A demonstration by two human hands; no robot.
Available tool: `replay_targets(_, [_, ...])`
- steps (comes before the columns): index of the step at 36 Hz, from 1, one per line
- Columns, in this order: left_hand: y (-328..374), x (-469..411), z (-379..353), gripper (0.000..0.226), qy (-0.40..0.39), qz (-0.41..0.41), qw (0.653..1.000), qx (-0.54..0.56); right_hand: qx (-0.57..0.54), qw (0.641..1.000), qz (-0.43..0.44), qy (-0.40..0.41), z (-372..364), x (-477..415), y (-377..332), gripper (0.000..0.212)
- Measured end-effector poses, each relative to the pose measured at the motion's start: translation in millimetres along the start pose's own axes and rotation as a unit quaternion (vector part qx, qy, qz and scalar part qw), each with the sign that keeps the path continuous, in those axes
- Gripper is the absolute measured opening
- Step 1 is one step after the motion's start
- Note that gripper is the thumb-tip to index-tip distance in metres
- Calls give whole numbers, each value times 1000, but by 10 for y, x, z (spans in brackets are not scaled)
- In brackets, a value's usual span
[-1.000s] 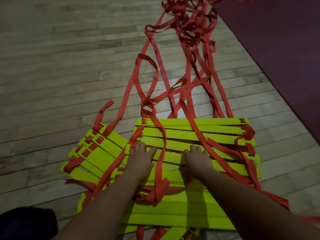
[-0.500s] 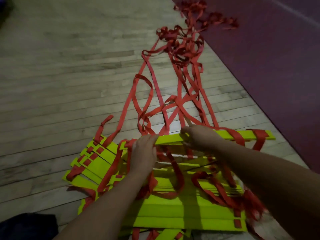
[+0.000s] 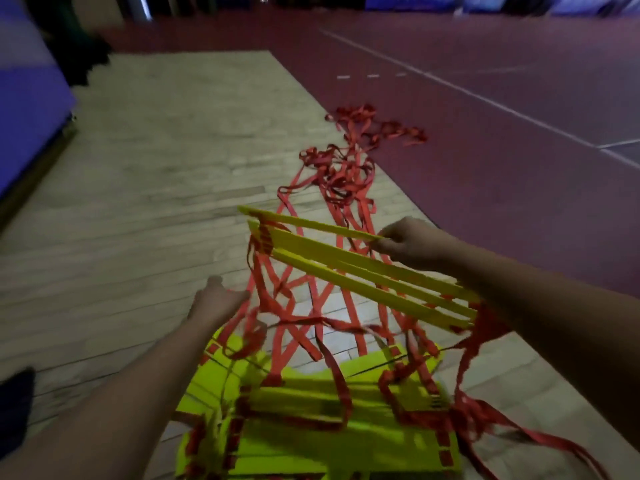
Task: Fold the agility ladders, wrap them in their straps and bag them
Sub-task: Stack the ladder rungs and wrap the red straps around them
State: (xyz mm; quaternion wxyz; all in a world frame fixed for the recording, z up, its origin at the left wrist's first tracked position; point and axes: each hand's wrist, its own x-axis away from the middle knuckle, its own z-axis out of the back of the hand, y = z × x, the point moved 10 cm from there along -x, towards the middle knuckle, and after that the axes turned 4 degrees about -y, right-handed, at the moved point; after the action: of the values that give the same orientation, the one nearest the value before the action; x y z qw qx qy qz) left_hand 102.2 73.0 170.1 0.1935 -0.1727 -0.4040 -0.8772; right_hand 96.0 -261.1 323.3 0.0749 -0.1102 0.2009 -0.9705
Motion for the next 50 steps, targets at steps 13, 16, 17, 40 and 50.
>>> replay_targets(13, [1119,1214,358,48,-127,-124,871,458,-439,878,184,40,1073,981,-1360,36])
replay_targets(16, [1292,1470,371,36,-188,-168,817,518,-496,843,204,42,1052,1093,-1465,34])
replay_targets(17, [1310,1543,387,33,-203,-180,808,523,-500,841,200,48,1021,1118,-1469,32])
replay_targets(40, [1105,1434,1078,30,34,-210,921,327,-614,789,15,30,150,796,-872,22])
replay_targets(50, [1054,1390,744,43,-111,-162,871,450,-652,756,65,-5,186,865,-979,22])
